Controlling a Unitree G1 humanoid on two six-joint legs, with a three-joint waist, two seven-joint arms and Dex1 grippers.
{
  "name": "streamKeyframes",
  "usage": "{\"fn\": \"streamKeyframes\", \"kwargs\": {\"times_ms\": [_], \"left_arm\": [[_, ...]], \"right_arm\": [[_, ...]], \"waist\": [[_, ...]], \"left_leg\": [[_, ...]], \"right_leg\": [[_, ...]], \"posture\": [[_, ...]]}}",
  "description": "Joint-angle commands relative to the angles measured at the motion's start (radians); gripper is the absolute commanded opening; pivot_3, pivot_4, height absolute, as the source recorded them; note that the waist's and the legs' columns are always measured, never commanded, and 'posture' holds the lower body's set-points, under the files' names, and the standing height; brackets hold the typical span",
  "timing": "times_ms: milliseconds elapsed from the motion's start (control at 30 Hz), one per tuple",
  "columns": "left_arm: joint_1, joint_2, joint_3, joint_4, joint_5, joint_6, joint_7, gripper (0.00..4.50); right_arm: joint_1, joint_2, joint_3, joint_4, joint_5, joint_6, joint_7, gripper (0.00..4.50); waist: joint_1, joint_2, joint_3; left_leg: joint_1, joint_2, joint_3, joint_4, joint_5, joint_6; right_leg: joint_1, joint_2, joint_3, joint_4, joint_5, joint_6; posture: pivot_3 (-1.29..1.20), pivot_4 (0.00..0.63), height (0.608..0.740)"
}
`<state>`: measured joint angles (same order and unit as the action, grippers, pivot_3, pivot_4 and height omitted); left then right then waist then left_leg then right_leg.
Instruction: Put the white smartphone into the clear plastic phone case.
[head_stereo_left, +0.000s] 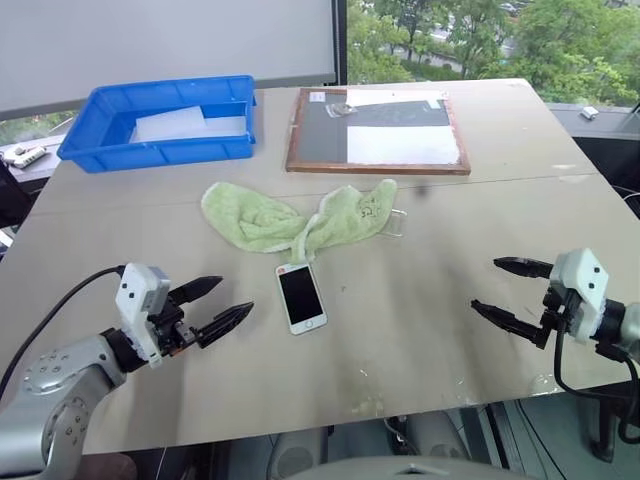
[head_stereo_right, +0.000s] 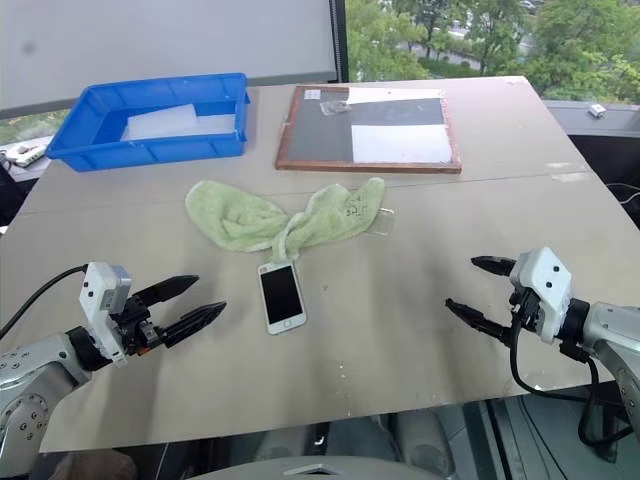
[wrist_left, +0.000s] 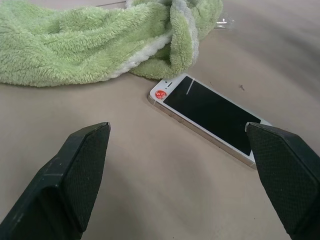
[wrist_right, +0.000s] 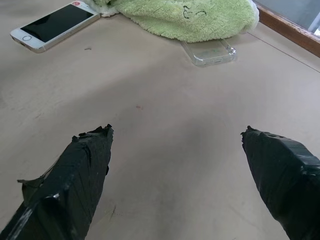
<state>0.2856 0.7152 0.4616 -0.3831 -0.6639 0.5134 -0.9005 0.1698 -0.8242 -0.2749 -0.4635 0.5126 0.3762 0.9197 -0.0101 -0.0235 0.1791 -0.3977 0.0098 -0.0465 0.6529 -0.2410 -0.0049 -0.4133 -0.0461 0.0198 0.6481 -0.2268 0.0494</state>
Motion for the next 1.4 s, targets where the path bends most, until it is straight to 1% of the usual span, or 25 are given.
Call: {"fn": "streamKeyframes", "kwargs": {"times_ms": [33, 67, 100, 133, 200, 233, 300, 400, 467, 533, 567, 633, 667, 767, 800, 867, 900, 967, 1067, 1167, 1233, 1300, 1333, 1367, 1400], "left_arm": [[-0.121, 0.033, -0.054, -0.008, 0.045, -0.028, 0.008, 4.49], [-0.229, 0.043, -0.123, -0.003, 0.064, -0.011, 0.024, 4.49], [-0.33, 0.055, -0.192, -0.002, 0.091, 0.031, 0.053, 4.49], [-0.403, 0.061, -0.242, 0.001, 0.121, 0.062, 0.08, 4.49], [-0.487, 0.053, -0.295, 0.019, 0.145, 0.099, 0.109, 4.49], [-0.524, 0.047, -0.319, 0.031, 0.153, 0.107, 0.115, 4.49], [-0.6, 0.03, -0.375, 0.063, 0.172, 0.134, 0.13, 4.49], [-0.693, 0.023, -0.517, 0.136, 0.272, 0.167, 0.143, 4.49], [-0.721, 0.027, -0.608, 0.183, 0.345, 0.136, 0.122, 4.49], [-0.75, -0.009, -0.639, 0.242, 0.387, 0.121, 0.152, 4.49], [-0.757, -0.022, -0.64, 0.258, 0.387, 0.12, 0.15, 4.25], [-0.758, -0.033, -0.632, 0.279, 0.395, 0.108, 0.149, 3.64], [-0.745, -0.024, -0.621, 0.291, 0.408, 0.093, 0.153, 3.27], [-0.714, 0.006, -0.572, 0.344, 0.452, 0.047, 0.188, 1.69], [-0.709, 0.014, -0.551, 0.365, 0.466, 0.024, 0.205, 1.27], [-0.696, 0.031, -0.507, 0.397, 0.492, -0.031, 0.237, 0.29], [-0.682, 0.05, -0.441, 0.412, 0.478, -0.051, 0.245, 0.11], [-0.649, 0.09, -0.338, 0.428, 0.447, -0.084, 0.227, 0.11], [-0.603, 0.156, -0.219, 0.465, 0.402, -0.065, 0.181, 0.11], [-0.569, 0.209, -0.169, 0.566, 0.42, -0.097, 0.158, 0.11], [-0.554, 0.24, -0.168, 0.665, 0.459, -0.143, 0.157, 0.11], [-0.547, 0.253, -0.166, 0.727, 0.469, -0.176, 0.146, 0.11], [-0.546, 0.252, -0.156, 0.736, 0.454, -0.185, 0.128, 0.11], [-0.549, 0.24, -0.117, 0.71, 0.388, -0.14, 0.093, 0.11], [-0.549, 0.233, -0.085, 0.681, 0.332, -0.102, 0.061, 0.71]], "right_arm": [[0.0, 0.015, -0.044, -0.065, 0.007, -0.049, -0.011, 4.5], [0.01, 0.036, -0.057, -0.123, 0.031, -0.055, -0.027, 4.5], [0.024, 0.053, -0.071, -0.179, 0.056, -0.058, -0.039, 4.5], [0.035, 0.065, -0.081, -0.22, 0.075, -0.058, -0.044, 4.5], [0.053, 0.072, -0.094, -0.266, 0.097, -0.047, -0.047, 4.5], [0.061, 0.073, -0.1, -0.288, 0.108, -0.039, -0.051, 4.5], [0.079, 0.072, -0.113, -0.329, 0.13, -0.027, -0.06, 4.5], [0.08, 0.064, -0.111, -0.363, 0.131, -0.01, -0.09, 4.5], [0.072, 0.063, -0.108, -0.38, 0.142, 0.008, -0.113, 4.5], [0.071, 0.063, -0.098, -0.392, 0.136, 0.015, -0.127, 4.5], [0.073, 0.062, -0.092, -0.396, 0.129, 0.015, -0.13, 4.5], [0.079, 0.06, -0.083, -0.403, 0.119, 0.017, -0.136, 4.5], [0.08, 0.061, -0.078, -0.403, 0.117, 0.017, -0.137, 4.5], [0.067, 0.063, -0.052, -0.387, 0.107, 0.014, -0.139, 4.5], [0.06, 0.064, -0.041, -0.38, 0.103, 0.012, -0.137, 4.5], [0.053, 0.065, -0.025, -0.379, 0.1, 0.011, -0.141, 4.5], [0.042, 0.067, -0.012, -0.373, 0.099, 0.011, -0.141, 4.5], [0.027, 0.07, 0.009, -0.361, 0.095, 0.007, -0.139, 4.5], [0.012, 0.073, 0.039, -0.342, 0.091, -0.002, -0.125, 4.5], [-0.009, 0.075, 0.065, -0.326, 0.088, -0.004, -0.119, 4.5], [-0.024, 0.072, 0.084, -0.311, 0.088, 0.007, -0.115, 4.5], [-0.035, 0.068, 0.097, -0.298, 0.097, 0.029, -0.117, 4.5], [-0.039, 0.068, 0.102, -0.293, 0.099, 0.035, -0.118, 4.5], [-0.043, 0.067, 0.106, -0.294, 0.098, 0.051, -0.13, 4.5], [-0.046, 0.067, 0.109, -0.298, 0.101, 0.066, -0.141, 4.5]], "waist": [[0.0, 0.0, 0.0], [0.012, 0.001, 0.0], [0.036, 0.001, 0.001], [0.039, 0.001, 0.001], [0.033, 0.001, -0.001], [0.026, 0.001, -0.001], [0.008, 0.001, -0.001], [-0.002, 0.0, -0.001], [-0.004, 0.0, -0.001], [-0.004, 0.001, -0.001], [-0.004, 0.0, -0.001], [-0.003, 0.0, -0.001], [-0.003, 0.0, -0.001], [-0.004, 0.0, -0.001], [-0.006, 0.0, -0.001], [-0.006, 0.0, -0.001], [-0.005, 0.0, -0.001], [-0.007, 0.0, 0.0], [-0.005, 0.0, 0.0], [0.0, 0.0, 0.0], [0.002, 0.0, 0.0], [0.0, -0.001, -0.001], [0.0, -0.001, -0.001], [0.001, -0.002, -0.001], [0.002, -0.002, -0.001]], "left_leg": [[0.0, 0.0, 0.0, 0.0, 0.0, 0.0], [0.0, 0.0, 0.0, 0.0, 0.0, 0.0], [0.0, -0.001, -0.001, 0.0, 0.0, 0.0], [-0.003, -0.001, -0.004, 0.002, 0.0, 0.0], [-0.001, 0.0, -0.004, 0.003, 0.001, 0.0], [0.001, 0.0, -0.002, 0.003, 0.0, 0.0], [0.001, 0.0, 0.001, 0.002, 0.0, 0.0], [-0.001, 0.0, 0.001, 0.001, 0.0, 0.0], [-0.001, 0.0, 0.0, 0.0, 0.0, 0.0], [0.0, 0.0, 0.0, -0.001, 0.0, 0.0], [0.0, 0.0, 0.0, -0.001, 0.0, 0.0], [-0.001, 0.0, 0.0, 0.0, 0.0, 0.0], [-0.001, 0.0, 0.0, 0.0, 0.0, 0.0], [-0.001, 0.001, 0.0, 0.0, 0.0, 0.0], [0.0, 0.001, 0.0, 0.0, 0.0, 0.0], [0.0, 0.001, 0.0, 0.0, 0.0, 0.0], [0.0, 0.001, 0.0, 0.0, 0.0, 0.0], [0.0, 0.002, 0.0, 0.0, 0.0, 0.0], [0.0, 0.002, 0.0, 0.0, 0.0, 0.0], [-0.001, 0.002, 0.0, 0.0, 0.0, 0.0], [0.0, 0.001, 0.001, 0.0, 0.0, 0.0], [0.0, 0.001, 0.001, 0.0, 0.0, 0.0], [0.0, 0.001, 0.001, 0.0, 0.0, 0.0], [0.0, 0.001, 0.001, 0.0, 0.0, 0.0], [-0.001, 0.001, 0.0, 0.0, 0.0, 0.0]], "right_leg": [[0.0, 0.0, 0.0, 0.0, 0.0, 0.0], [0.0, 0.0, 0.0, 0.0, 0.0, 0.0], [0.001, 0.0, -0.001, 0.0, 0.0, 0.0], [0.0, 0.0, -0.006, 0.003, 0.0, 0.0], [0.002, 0.002, -0.004, 0.003, 0.0, 0.0], [0.004, 0.001, -0.002, 0.003, 0.0, 0.0], [0.004, 0.001, 0.0, 0.0, 0.001, 0.003], [0.004, 0.001, 0.001, -0.002, 0.003, 0.004], [0.003, 0.002, 0.0, -0.002, 0.003, 0.004], [0.003, 0.002, 0.0, -0.002, 0.003, 0.004], [0.003, 0.003, 0.0, -0.001, 0.002, 0.004], [0.003, 0.003, 0.0, -0.001, 0.002, 0.004], [0.003, 0.003, 0.0, -0.001, 0.002, 0.004], [0.003, 0.003, 0.0, -0.001, 0.002, 0.004], [0.003, 0.003, 0.0, -0.001, 0.002, 0.004], [0.003, 0.003, 0.0, -0.001, 0.002, 0.004], [0.003, 0.003, 0.0, 0.0, 0.002, 0.004], [0.002, 0.003, 0.0, 0.0, 0.002, 0.004], [0.002, 0.003, 0.0, 0.0, 0.003, 0.004], [0.002, 0.003, 0.0, 0.0, 0.003, 0.004], [0.002, 0.002, 0.0, 0.0, 0.002, 0.004], [0.002, 0.001, 0.0, 0.0, 0.002, 0.004], [0.002, 0.001, 0.0, 0.0, 0.002, 0.004], [0.002, 0.001, 0.0, 0.0, 0.002, 0.003], [0.002, 0.001, -0.001, 0.0, 0.003, 0.003]], "posture": [[0.0, 0.15, 0.74], [0.0, 0.15, 0.74], [0.0, 0.15, 0.74], [0.0, 0.15, 0.74], [0.0, 0.15, 0.74], [0.0, 0.15, 0.74], [0.0, 0.15, 0.74], [0.0, 0.15, 0.74], [0.0, 0.15, 0.74], [0.0, 0.15, 0.74], [0.0, 0.15, 0.74], [0.0, 0.15, 0.74], [0.0, 0.15, 0.74], [0.0, 0.15, 0.74], [0.0, 0.15, 0.74], [0.0, 0.15, 0.74], [0.0, 0.15, 0.74], [0.0, 0.15, 0.74], [0.0, 0.15, 0.74], [0.0, 0.15, 0.74], [0.0, 0.15, 0.74], [0.0, 0.15, 0.74], [0.0, 0.15, 0.74], [0.0, 0.15, 0.74], [0.0, 0.15, 0.74]]}}
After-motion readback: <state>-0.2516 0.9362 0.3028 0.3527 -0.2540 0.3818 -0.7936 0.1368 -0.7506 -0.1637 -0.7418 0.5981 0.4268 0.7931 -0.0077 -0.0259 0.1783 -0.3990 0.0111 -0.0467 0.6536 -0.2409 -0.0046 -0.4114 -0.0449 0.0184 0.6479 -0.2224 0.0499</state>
